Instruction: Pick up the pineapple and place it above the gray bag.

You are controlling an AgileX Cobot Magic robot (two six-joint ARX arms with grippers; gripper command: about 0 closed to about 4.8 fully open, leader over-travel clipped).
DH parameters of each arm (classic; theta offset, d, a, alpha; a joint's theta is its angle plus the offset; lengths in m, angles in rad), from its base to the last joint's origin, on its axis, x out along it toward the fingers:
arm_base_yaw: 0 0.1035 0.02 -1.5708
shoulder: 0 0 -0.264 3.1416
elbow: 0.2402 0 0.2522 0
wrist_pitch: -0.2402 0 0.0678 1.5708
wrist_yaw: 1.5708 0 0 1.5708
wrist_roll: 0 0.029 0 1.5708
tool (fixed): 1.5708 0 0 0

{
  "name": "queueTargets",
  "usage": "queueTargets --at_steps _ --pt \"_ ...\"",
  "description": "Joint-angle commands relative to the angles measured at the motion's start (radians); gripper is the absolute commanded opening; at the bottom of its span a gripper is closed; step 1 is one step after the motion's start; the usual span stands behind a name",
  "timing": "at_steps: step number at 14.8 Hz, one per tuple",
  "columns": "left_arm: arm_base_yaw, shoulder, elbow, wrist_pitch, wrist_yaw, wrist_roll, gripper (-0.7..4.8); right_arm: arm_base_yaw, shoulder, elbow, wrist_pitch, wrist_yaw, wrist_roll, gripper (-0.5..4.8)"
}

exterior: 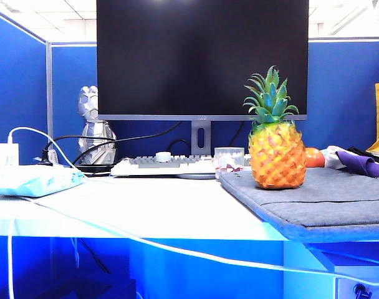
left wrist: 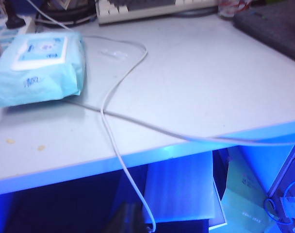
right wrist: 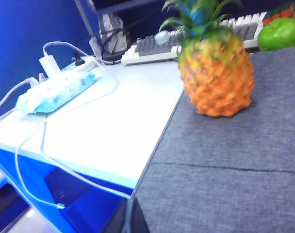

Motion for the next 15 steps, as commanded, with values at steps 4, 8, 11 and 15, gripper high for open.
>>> queueTargets --at_steps 4,8,11,15 --pt "0.000 0.000 -0.002 0.042 0.092 0.019 0.30 0.002 0.000 -0.010 0.050 0.037 -0.005 -0.01" --pt "0.000 0.000 -0.002 0.205 0.116 0.020 0.30 0.002 0.000 -0.010 0.052 0.053 -0.005 -0.01" --pt "0.000 0.000 -0.002 0.238 0.114 0.020 0.30 0.002 0.000 -0.010 0.076 0.052 -0.001 -0.01" --pt "0.000 0.000 -0.002 0.237 0.109 0.019 0.30 0.002 0.000 -0.010 0.132 0.103 0.029 -0.01"
